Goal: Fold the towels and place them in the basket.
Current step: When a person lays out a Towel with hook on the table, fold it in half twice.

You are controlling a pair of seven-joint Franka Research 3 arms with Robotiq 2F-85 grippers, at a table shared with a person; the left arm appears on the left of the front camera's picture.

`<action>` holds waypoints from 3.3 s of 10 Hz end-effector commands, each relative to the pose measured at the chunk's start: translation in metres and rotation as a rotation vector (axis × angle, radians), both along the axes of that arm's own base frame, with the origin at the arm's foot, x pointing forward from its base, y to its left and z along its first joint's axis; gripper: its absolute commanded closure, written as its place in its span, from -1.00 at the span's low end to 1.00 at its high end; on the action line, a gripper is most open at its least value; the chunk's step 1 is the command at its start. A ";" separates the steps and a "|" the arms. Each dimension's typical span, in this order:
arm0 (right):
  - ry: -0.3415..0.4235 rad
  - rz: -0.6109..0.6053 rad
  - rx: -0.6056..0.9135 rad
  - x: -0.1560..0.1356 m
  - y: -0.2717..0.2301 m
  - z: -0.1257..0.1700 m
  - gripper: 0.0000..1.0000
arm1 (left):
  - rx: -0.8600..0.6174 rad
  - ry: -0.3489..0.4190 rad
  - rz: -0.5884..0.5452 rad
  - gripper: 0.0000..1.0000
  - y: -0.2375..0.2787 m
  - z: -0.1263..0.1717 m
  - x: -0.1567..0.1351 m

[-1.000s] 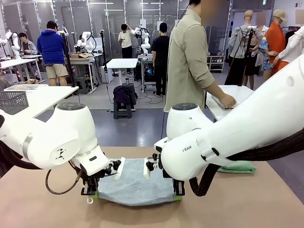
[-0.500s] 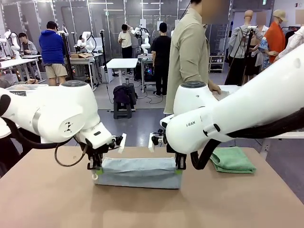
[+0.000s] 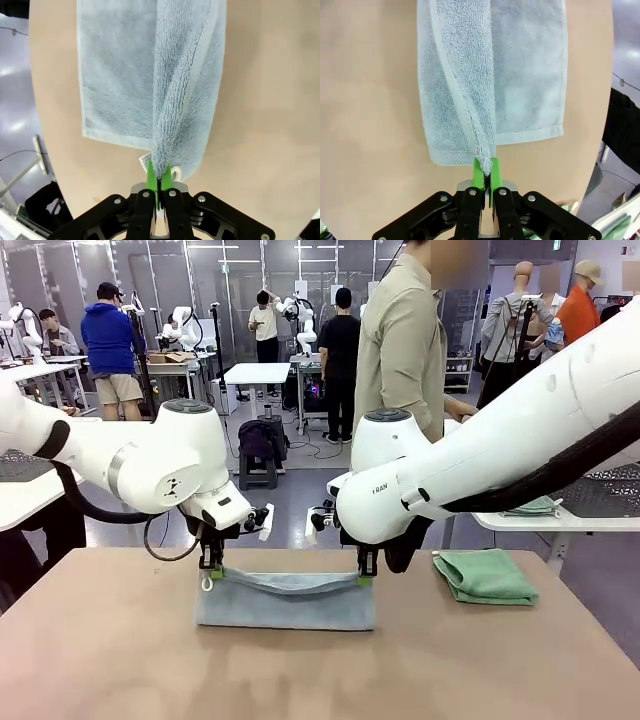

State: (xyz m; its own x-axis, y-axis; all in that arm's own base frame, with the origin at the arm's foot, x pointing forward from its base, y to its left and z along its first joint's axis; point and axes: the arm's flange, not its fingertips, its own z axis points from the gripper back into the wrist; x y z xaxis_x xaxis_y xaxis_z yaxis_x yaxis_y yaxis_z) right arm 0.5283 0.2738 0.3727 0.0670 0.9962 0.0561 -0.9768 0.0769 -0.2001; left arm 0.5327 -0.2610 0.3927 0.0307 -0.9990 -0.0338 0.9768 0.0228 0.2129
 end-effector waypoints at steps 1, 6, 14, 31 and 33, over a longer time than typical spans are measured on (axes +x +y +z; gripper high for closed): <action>-0.012 -0.004 -0.026 0.009 0.001 0.002 1.00 | 0.028 0.009 0.019 1.00 -0.006 0.005 0.010; -0.007 0.003 -0.005 0.006 0.000 0.000 1.00 | 0.000 0.000 0.000 1.00 0.000 0.000 0.000; -0.050 0.016 -0.002 0.064 0.002 -0.027 0.89 | -0.005 0.045 -0.028 0.94 -0.006 -0.032 0.069; -0.079 -0.071 0.120 0.074 -0.041 0.021 -0.34 | -0.171 0.013 -0.026 -0.60 0.053 0.005 0.089; -0.005 -0.150 0.171 0.034 -0.050 0.071 -0.34 | -0.276 0.086 0.008 -0.60 0.074 0.057 0.057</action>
State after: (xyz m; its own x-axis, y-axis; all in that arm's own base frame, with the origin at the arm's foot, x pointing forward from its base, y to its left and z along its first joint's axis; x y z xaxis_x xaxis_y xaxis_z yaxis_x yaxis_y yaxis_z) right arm 0.5874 0.2421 0.4156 0.1742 0.9651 0.1953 -0.9456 0.2193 -0.2401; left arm 0.6165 -0.2134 0.4285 0.0285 -0.9831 0.1809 0.9799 0.0632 0.1890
